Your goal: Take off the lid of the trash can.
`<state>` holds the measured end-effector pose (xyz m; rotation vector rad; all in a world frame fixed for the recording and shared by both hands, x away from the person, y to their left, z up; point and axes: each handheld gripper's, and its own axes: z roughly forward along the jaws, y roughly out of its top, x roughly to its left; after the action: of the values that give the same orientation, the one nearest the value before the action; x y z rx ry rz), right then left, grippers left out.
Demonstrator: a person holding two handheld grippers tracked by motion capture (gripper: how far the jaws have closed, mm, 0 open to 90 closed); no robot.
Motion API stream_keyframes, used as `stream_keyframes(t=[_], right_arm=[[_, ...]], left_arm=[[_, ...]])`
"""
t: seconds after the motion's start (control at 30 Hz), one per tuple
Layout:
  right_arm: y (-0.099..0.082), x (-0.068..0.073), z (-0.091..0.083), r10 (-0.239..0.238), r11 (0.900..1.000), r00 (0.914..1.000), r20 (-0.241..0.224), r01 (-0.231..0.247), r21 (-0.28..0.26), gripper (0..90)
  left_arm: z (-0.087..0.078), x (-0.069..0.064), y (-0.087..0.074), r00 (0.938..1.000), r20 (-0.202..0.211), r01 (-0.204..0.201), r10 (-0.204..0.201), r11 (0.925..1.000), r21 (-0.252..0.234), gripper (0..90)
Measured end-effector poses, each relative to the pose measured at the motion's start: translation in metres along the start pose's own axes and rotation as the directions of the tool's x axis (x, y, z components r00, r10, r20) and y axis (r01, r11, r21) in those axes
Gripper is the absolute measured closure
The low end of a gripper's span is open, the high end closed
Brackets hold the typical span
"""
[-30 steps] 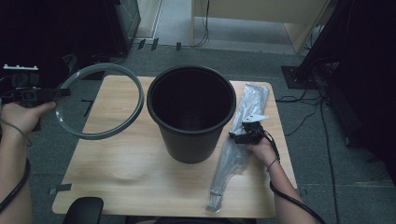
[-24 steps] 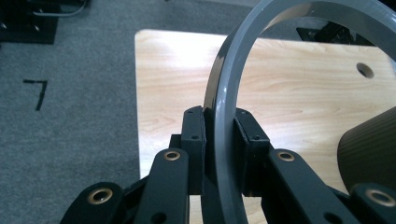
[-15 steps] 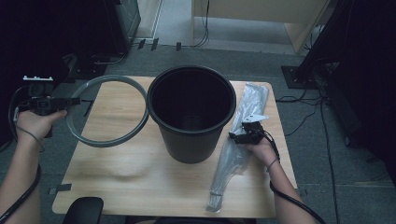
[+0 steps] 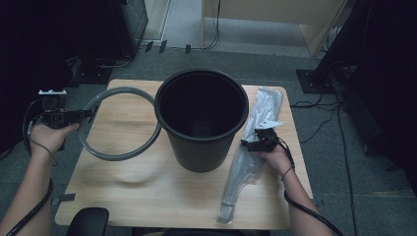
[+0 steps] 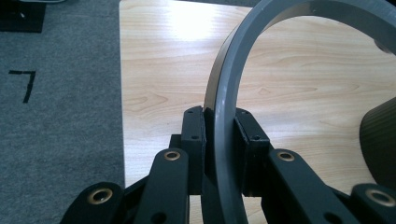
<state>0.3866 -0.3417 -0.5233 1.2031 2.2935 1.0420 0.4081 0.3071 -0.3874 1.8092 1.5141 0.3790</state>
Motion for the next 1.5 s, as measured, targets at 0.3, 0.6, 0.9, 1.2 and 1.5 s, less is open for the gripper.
stream_keyframes(t=[0.3,0.6,0.9,1.2,1.5], right_arm=[[0.0,0.0,0.0,-0.006,1.0,1.0,0.001,0.006,-0.003,18.3],[0.0,0.0,0.0,-0.006,1.0,1.0,-0.001,0.006,-0.003,18.4],[-0.001,-0.001,-0.001,-0.017,0.9998,0.9997,-0.016,0.017,-0.005,19.3],[0.005,-0.002,-0.009,-0.053,0.9968,0.9984,-0.018,0.052,-0.06,19.9],[0.002,-0.01,-0.015,-0.025,0.9979,0.9997,0.003,0.025,-0.06,20.1]], left_arm=[[0.02,0.003,-0.017,0.9999,-0.003,0.016,-0.016,0.9999,0.006,76.3],[0.031,0.004,-0.034,0.9997,-0.001,0.023,-0.023,0.9997,0.004,76.3],[0.041,0.004,-0.047,0.9993,-0.001,0.037,-0.037,0.9993,-0.009,76.3],[0.055,0.005,-0.054,0.9993,0.0,0.037,-0.037,0.9992,-0.016,76.3],[0.073,0.004,-0.065,0.9994,-0.008,0.033,-0.033,0.9993,-0.015,76.2]])
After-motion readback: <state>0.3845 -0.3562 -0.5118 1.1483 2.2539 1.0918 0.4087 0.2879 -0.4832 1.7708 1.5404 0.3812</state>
